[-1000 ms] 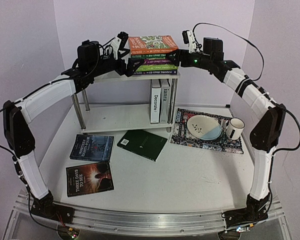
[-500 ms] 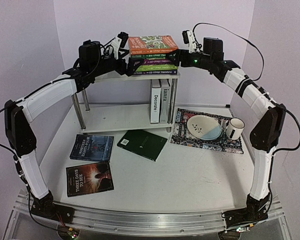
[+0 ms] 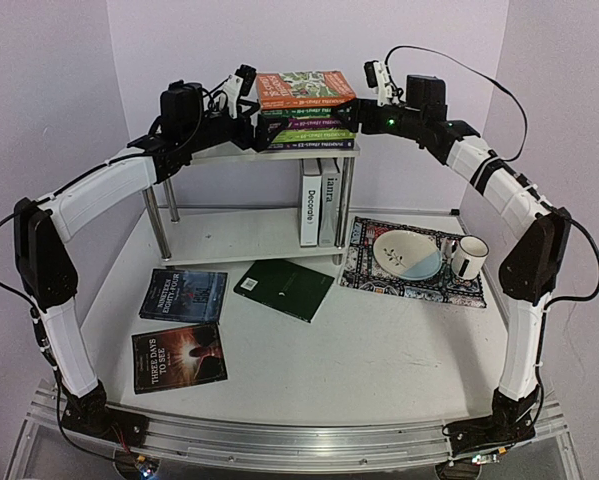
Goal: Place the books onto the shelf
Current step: Adjust the book pile on the shelf.
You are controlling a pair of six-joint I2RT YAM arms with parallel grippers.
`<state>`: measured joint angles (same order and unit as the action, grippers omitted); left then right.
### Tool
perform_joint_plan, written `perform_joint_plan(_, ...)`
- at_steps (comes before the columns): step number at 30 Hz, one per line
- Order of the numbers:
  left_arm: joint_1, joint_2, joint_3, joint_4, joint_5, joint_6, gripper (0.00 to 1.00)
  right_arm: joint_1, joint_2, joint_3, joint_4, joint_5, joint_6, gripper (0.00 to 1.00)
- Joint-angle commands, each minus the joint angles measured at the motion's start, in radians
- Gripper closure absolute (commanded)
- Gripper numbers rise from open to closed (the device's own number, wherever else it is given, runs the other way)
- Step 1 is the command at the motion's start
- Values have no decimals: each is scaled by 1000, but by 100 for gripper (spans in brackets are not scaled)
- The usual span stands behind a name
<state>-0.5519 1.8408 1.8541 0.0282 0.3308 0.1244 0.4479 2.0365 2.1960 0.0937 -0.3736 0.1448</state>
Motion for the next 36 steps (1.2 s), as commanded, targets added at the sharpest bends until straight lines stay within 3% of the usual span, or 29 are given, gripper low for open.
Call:
perform_joint_plan(1, 5, -6, 63, 6, 58, -27, 2, 11, -53, 25, 47, -75, 3, 30)
perform_joint_plan(36, 6, -38, 35, -9, 122, -74, 2, 12, -114, -45, 61, -141, 41, 31)
